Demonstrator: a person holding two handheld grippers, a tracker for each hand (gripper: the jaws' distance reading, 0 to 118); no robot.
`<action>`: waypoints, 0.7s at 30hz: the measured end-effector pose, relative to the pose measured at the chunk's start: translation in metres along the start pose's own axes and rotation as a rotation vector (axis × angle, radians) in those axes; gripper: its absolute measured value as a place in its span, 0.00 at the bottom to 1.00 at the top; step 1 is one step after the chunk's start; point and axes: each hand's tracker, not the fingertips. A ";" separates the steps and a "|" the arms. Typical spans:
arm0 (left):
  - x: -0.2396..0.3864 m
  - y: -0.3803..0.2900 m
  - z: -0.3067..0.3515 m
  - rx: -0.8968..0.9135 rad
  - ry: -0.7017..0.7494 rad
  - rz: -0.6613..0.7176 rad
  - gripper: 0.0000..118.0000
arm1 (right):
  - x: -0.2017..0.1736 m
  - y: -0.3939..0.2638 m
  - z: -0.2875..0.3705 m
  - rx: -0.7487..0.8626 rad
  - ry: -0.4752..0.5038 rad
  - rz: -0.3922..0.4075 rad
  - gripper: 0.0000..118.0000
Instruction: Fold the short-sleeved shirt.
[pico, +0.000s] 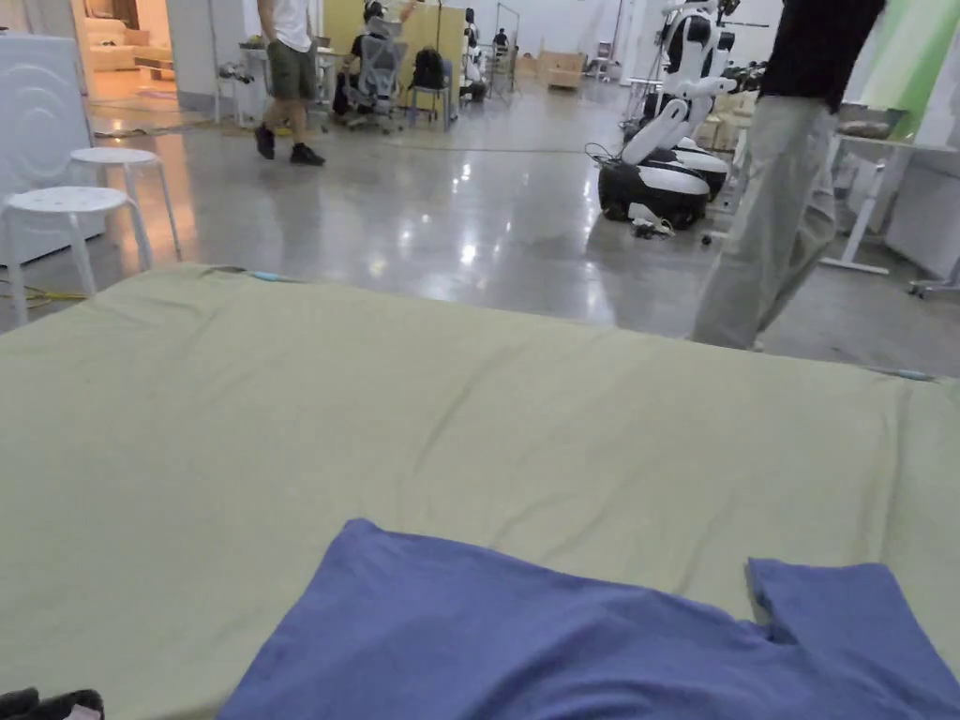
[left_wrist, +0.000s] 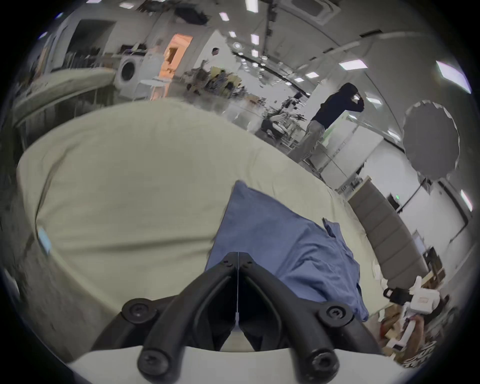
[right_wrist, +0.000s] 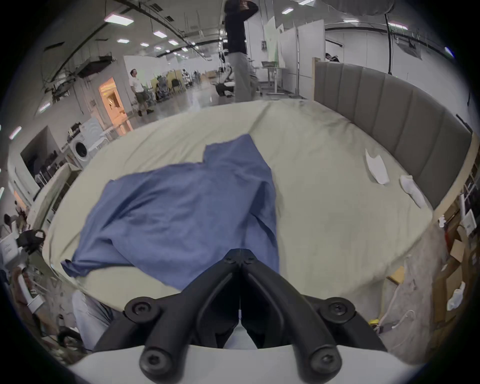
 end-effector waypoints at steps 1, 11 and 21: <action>0.005 0.012 -0.015 -0.013 0.001 -0.030 0.01 | 0.000 0.005 -0.006 -0.004 0.038 -0.028 0.02; 0.040 0.122 -0.249 -0.035 0.044 -0.118 0.76 | -0.015 0.033 -0.057 -0.101 0.084 -0.033 0.02; 0.048 0.111 -0.376 -0.429 0.145 -0.358 0.89 | -0.016 0.058 -0.074 -0.103 0.036 0.010 0.02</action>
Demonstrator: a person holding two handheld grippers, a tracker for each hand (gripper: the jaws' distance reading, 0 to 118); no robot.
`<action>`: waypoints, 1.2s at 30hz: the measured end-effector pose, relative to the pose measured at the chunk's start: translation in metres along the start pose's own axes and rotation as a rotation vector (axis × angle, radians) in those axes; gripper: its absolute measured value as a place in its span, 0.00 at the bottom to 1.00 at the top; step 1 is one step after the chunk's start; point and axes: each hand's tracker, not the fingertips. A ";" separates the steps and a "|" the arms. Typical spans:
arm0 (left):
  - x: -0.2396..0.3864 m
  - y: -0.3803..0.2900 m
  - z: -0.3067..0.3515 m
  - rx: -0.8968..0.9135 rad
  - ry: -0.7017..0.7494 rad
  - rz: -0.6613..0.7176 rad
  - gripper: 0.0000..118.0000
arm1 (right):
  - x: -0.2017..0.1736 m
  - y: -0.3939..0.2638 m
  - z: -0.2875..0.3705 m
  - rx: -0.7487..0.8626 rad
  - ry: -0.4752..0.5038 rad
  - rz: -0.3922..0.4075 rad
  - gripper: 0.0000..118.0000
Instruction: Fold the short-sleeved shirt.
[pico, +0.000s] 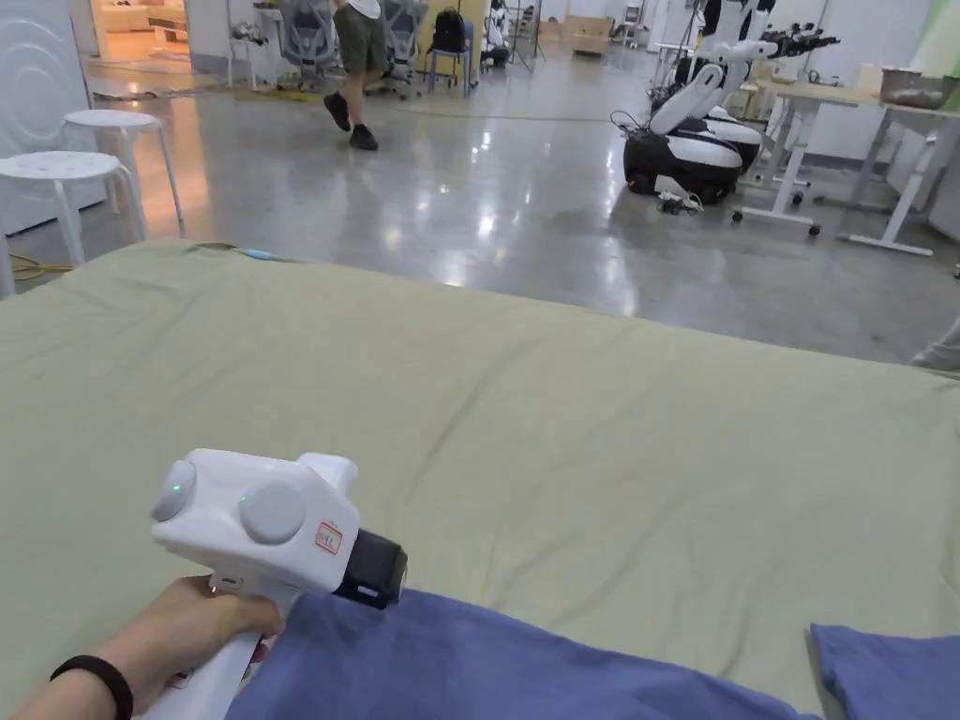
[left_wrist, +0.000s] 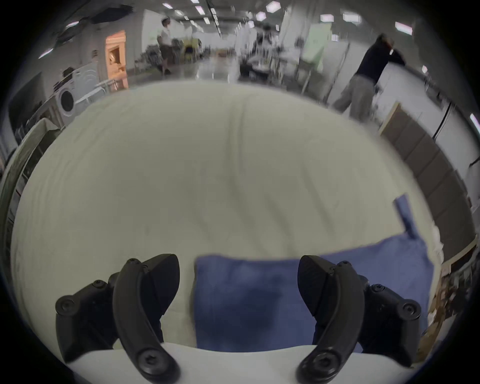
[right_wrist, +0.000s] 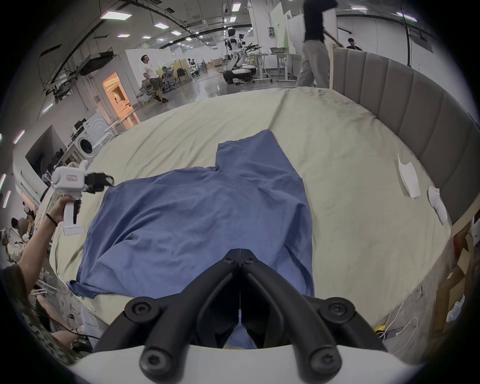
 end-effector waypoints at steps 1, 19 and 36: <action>0.000 -0.005 -0.014 -0.104 0.016 -0.001 0.88 | -0.002 0.001 -0.002 0.004 0.008 0.005 0.02; 0.017 -0.013 0.004 -0.071 0.022 0.008 0.06 | 0.053 0.136 -0.114 -0.038 0.022 -0.095 0.67; 0.014 -0.018 0.008 -0.031 -0.029 0.105 0.05 | 0.055 0.146 -0.207 -0.394 -0.074 0.018 0.04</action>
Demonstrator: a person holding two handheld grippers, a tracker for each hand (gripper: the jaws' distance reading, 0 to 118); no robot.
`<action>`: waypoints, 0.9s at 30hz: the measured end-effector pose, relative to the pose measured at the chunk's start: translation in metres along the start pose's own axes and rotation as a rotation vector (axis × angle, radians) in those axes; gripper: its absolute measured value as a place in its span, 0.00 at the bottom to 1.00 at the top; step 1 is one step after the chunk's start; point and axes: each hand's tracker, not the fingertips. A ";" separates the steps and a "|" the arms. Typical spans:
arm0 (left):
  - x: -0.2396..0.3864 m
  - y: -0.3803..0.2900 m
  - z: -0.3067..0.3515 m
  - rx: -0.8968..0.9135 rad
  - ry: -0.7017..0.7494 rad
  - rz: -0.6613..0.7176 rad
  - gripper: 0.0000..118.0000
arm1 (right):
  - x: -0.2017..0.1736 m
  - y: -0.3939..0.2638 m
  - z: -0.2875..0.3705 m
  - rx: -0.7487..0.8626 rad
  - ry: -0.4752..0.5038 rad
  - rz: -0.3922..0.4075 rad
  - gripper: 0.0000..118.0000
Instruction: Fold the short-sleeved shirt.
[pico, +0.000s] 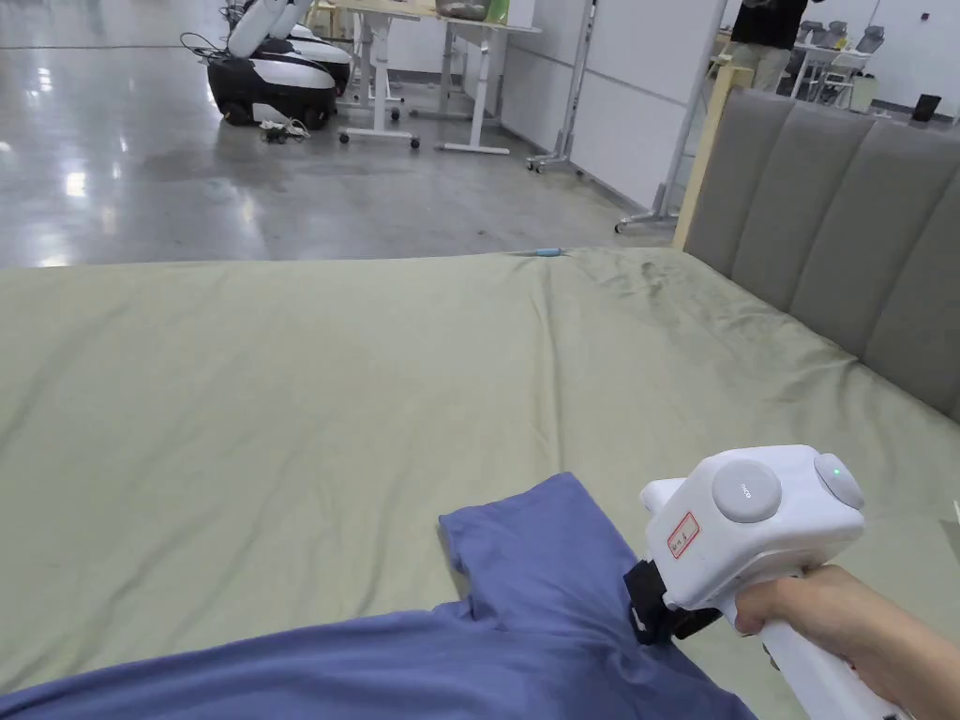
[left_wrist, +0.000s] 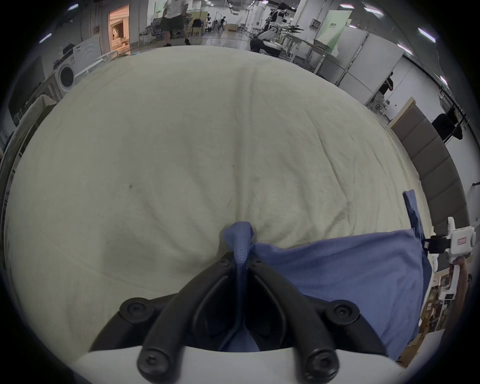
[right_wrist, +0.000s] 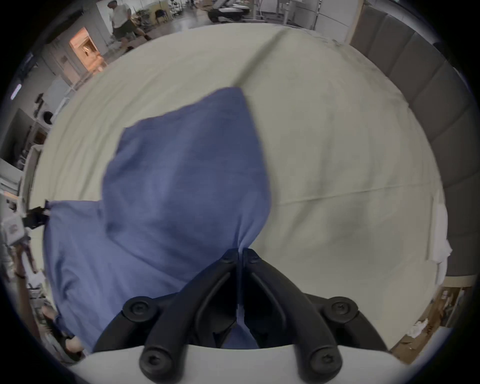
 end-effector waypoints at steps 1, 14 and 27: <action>0.003 -0.003 0.003 0.020 0.005 0.002 0.05 | -0.004 -0.002 0.002 0.001 0.020 -0.024 0.04; 0.011 -0.015 0.206 0.392 -0.197 -0.064 0.05 | -0.005 -0.079 0.195 0.456 0.135 -0.049 0.04; 0.018 0.098 0.341 0.667 -0.081 -0.108 0.05 | -0.043 -0.018 0.332 0.743 0.080 0.020 0.04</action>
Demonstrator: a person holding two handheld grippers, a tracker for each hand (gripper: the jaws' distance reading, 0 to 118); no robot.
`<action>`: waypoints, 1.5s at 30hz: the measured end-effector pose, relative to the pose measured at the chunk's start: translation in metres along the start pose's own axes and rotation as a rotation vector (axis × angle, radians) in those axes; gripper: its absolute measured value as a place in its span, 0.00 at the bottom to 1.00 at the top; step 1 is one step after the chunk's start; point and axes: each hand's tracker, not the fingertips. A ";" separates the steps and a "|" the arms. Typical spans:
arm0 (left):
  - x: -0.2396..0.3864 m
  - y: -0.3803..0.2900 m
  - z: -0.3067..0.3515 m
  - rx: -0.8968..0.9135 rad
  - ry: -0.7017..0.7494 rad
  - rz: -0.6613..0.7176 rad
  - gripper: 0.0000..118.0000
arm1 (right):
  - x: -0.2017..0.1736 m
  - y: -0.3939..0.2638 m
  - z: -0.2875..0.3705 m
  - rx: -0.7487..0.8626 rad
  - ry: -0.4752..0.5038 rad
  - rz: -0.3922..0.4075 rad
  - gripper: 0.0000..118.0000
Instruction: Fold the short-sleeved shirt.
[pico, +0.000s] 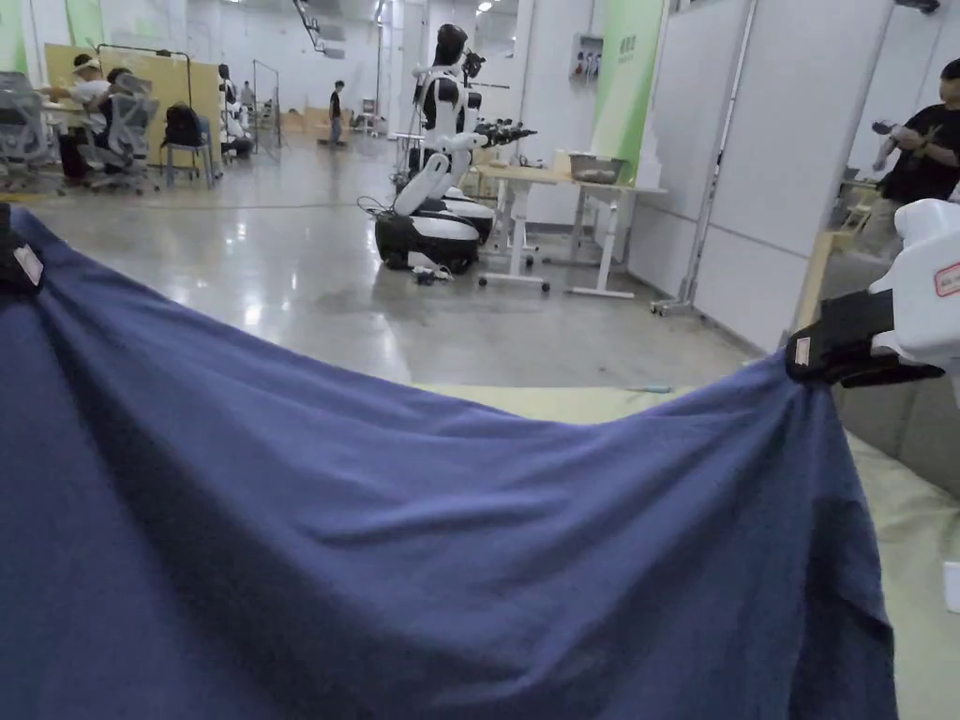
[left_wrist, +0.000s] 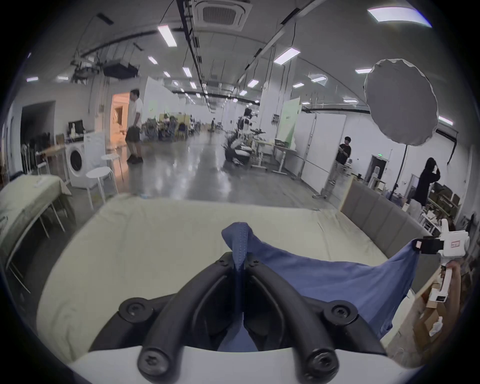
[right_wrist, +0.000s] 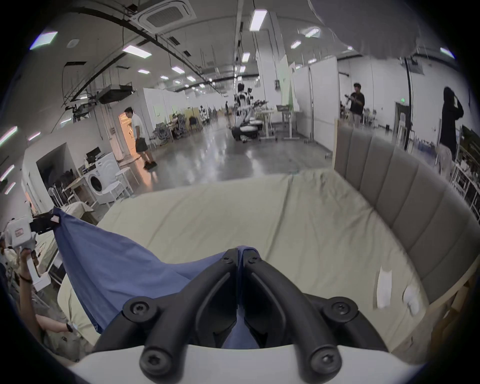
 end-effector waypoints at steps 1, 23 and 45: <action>0.006 0.015 0.001 0.013 0.007 -0.002 0.05 | -0.003 0.015 -0.004 0.023 -0.001 0.001 0.04; 0.008 0.187 -0.097 0.324 0.230 -0.001 0.05 | -0.046 0.250 -0.135 0.423 -0.123 -0.096 0.04; -0.035 0.010 -0.252 -0.046 0.165 0.015 0.05 | -0.023 0.096 -0.247 0.144 -0.076 -0.082 0.04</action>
